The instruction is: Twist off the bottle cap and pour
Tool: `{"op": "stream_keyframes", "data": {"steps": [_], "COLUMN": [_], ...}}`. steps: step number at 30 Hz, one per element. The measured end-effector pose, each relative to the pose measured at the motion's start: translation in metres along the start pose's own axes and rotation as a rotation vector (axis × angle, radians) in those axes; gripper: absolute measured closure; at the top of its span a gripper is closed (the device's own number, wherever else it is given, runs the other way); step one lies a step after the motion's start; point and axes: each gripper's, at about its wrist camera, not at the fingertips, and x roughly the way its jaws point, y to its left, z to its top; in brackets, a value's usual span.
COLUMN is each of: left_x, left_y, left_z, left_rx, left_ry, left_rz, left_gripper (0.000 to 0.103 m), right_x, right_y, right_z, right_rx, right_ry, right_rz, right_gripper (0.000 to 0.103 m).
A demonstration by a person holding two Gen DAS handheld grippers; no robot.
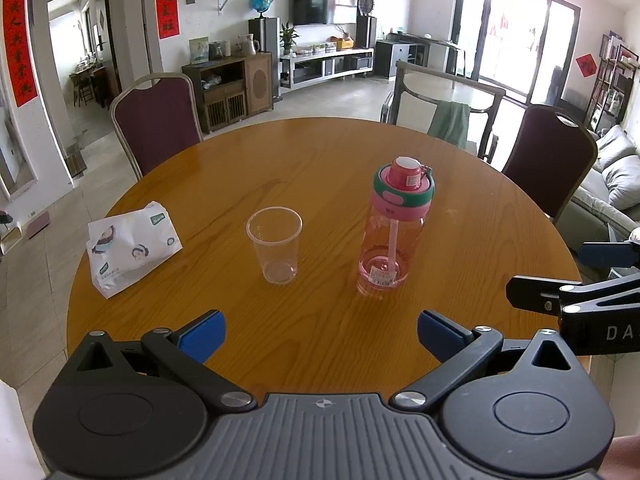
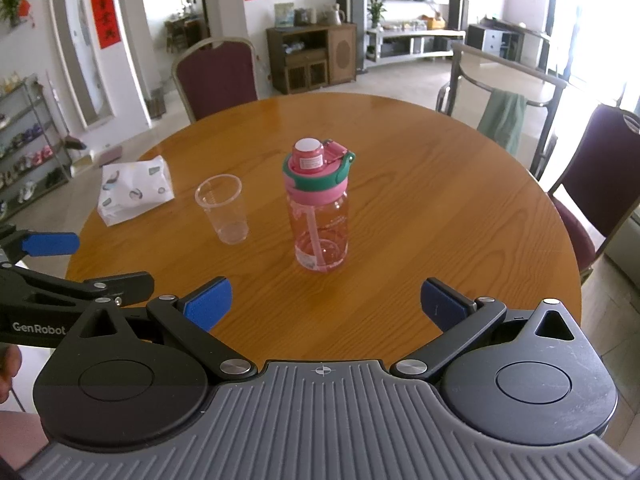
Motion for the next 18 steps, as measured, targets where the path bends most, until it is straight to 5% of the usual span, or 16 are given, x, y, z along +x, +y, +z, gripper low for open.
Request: {"op": "stream_keyframes", "data": {"steps": [11,14,17,18], "left_x": [0.0016,-0.0001,0.0000,0.0002], "left_y": [0.0047,0.0022,0.0029,0.0018], "left_z": [-0.0048,-0.0037,-0.0042,-0.0016], "left_rx": [0.003,0.039,0.039,0.005], "left_ry": [-0.005,-0.062,-0.058,0.001], "left_rz": [-0.002,0.031,0.029,0.001], "left_gripper": [0.001,0.001,0.001,0.001], "right_x": [-0.0005,-0.0007,-0.0010,-0.0012], "right_y": [-0.0008,-0.0002,0.0021,0.0022], "right_z": [0.0007,0.0002,0.0001,0.0001], "right_rx": [-0.002,-0.001,-0.003,-0.002], "right_ry": [-0.003,-0.004,-0.004,-0.005], "right_rz": [-0.002,-0.003,-0.004,-0.004], "right_gripper": [0.000,0.000,0.000,0.000]}}
